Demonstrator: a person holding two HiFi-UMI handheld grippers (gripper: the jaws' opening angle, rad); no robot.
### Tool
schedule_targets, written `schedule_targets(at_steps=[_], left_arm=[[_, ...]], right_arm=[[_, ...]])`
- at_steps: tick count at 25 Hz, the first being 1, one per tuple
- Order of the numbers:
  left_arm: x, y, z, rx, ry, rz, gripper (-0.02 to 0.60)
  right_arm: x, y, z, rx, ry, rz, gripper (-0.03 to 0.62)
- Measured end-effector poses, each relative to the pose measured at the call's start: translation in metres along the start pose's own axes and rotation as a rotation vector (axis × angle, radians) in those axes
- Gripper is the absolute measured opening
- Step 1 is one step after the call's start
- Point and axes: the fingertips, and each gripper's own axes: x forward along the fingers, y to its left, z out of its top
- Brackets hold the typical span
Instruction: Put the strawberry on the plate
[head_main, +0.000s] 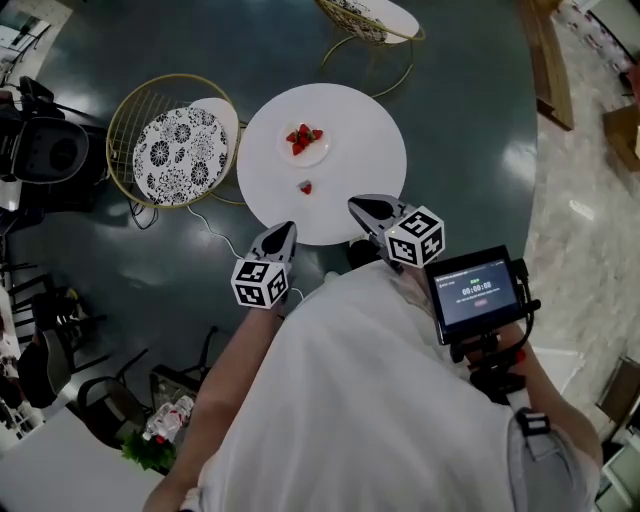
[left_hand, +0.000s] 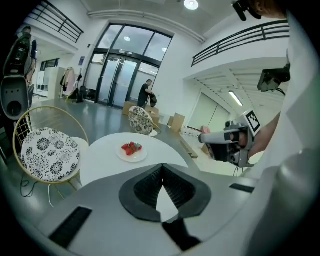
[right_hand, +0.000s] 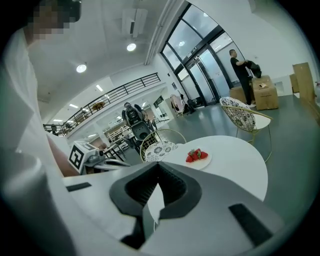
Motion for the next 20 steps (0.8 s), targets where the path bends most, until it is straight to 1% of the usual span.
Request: schedule_targets(at_steps=[6,10,16,20], left_arm=[[0.008,-0.005,-0.001,0.001,0.033,-0.007,0.008],[0.009,-0.003,-0.004,-0.02,0.045,0.005,0.008],[0.049,0.02,-0.003,-0.11,0.087,0.057,0.008],[0.061,0.027,-0.01,-0.102,0.133,0.069,0.008]], right_arm=[[-0.002,-0.002,0.005,0.003,0.014,0.001,0.006],[-0.001,0.002,0.005,0.004,0.027,0.008,0.006],[0.011,-0.04,0.014,0.03,0.066,0.028,0.006],[0.018,-0.053,0.014,0.04,0.08,0.036,0.006]])
